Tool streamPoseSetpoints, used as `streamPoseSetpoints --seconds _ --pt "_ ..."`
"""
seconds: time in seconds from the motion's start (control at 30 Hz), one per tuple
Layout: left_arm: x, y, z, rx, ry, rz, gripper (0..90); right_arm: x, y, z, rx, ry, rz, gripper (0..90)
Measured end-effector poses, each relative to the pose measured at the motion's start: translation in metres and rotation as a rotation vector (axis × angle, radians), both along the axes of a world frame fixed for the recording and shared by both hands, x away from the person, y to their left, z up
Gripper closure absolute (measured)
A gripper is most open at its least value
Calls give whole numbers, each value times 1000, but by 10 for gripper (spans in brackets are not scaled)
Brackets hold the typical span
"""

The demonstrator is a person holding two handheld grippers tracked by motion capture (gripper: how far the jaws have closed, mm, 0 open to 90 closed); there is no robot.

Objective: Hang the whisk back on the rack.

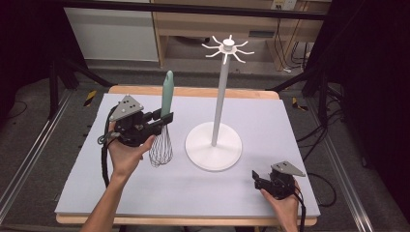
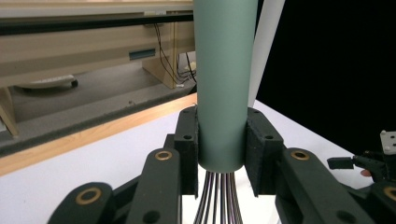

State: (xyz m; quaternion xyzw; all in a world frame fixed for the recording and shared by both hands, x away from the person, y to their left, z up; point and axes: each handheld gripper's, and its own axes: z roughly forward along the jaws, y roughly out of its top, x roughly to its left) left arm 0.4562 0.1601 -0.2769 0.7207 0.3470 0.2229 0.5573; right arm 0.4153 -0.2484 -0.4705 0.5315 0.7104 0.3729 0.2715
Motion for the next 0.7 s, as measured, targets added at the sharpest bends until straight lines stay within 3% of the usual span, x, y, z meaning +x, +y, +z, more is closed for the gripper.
streamPoseSetpoints --seconds 0.33,0.7 --pt "-2 -8 20 -8 -36 -15 688 0 0 0 0 -6 3 226" --pt "2 -22 30 -9 -48 -35 688 0 0 1 0 -8 6 225"
